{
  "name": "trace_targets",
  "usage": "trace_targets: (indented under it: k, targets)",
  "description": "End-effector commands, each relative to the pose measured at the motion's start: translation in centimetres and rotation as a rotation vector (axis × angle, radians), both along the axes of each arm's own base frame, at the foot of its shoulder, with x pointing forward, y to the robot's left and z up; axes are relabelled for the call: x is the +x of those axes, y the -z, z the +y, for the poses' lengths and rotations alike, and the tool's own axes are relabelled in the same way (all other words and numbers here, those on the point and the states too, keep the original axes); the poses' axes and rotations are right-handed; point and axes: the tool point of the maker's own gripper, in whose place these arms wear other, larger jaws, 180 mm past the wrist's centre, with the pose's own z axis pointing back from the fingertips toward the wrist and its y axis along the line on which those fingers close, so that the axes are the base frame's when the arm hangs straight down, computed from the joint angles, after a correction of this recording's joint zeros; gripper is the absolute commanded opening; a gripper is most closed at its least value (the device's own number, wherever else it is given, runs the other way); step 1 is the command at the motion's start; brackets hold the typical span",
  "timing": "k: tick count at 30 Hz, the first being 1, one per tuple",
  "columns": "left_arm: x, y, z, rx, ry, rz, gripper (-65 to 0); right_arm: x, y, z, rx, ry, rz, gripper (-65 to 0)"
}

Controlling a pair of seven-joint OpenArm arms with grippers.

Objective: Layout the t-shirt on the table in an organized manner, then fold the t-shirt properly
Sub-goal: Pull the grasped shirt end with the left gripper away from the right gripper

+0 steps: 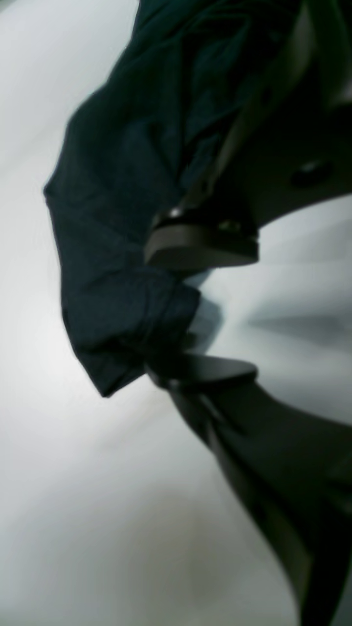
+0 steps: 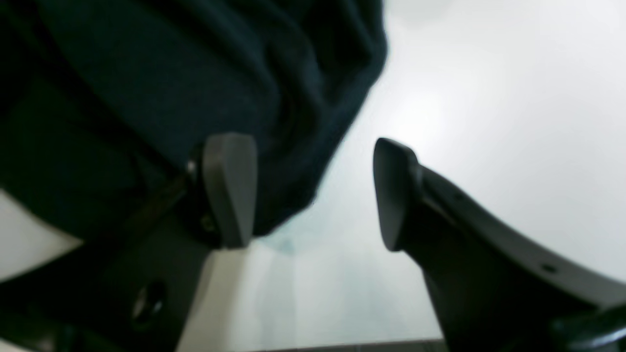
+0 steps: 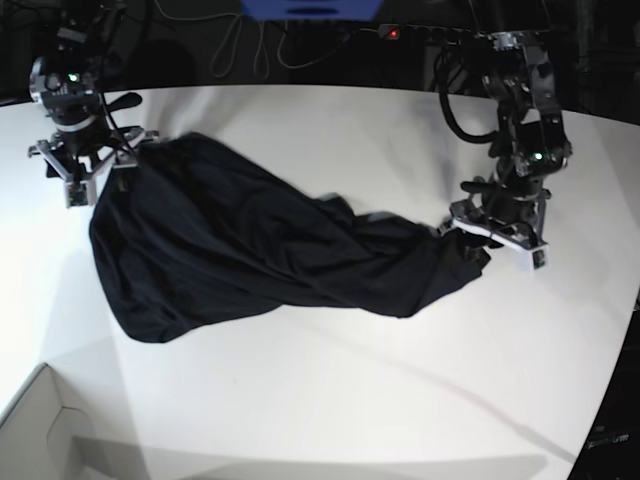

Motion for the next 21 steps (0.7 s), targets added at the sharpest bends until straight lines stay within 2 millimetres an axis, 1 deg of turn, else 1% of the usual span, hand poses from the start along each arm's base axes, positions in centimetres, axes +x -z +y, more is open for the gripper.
trace_targets:
  k: [1, 4, 8, 10, 13, 15, 17, 21]
  targets:
    - [0.1, -0.2, 0.0, 0.000, 0.000, -0.015, -36.9, 0.6, -1.2, -0.1, -0.007, -0.004, -0.047, -26.9]
    - [-0.4, 1.3, 0.0, -0.010, -0.003, 0.023, -36.9, 0.6, -1.2, -0.1, -0.006, -0.004, -0.047, -26.9]
    - [-0.6, 2.9, -0.7, -0.041, -0.011, 0.064, -36.9, 0.6, -1.2, -0.1, -0.006, -0.004, -0.047, -26.9]
    - [-0.5, 3.1, -0.8, -0.045, -0.009, 0.068, -36.9, 0.6, -1.2, -0.1, -0.006, -0.004, -0.047, -26.9]
    - [0.0, 3.3, -2.1, -0.052, 0.023, 0.072, -36.9, 0.6, -1.2, -0.1, -0.006, -0.004, -0.047, -26.9]
    - [0.0, 3.4, -2.1, -0.054, 0.023, 0.074, -36.9, 0.6, -1.2, -0.1, -0.006, -0.004, -0.047, -26.9]
    - [0.6, 2.9, -2.1, -0.054, 0.023, 0.058, -36.9, 0.6, -1.1, -0.1, -0.006, -0.004, -0.046, -26.9]
    - [1.1, 3.5, -2.2, -0.061, 0.020, 0.073, -37.0, 0.6, -1.1, -0.1, -0.006, -0.004, -0.046, -26.9]
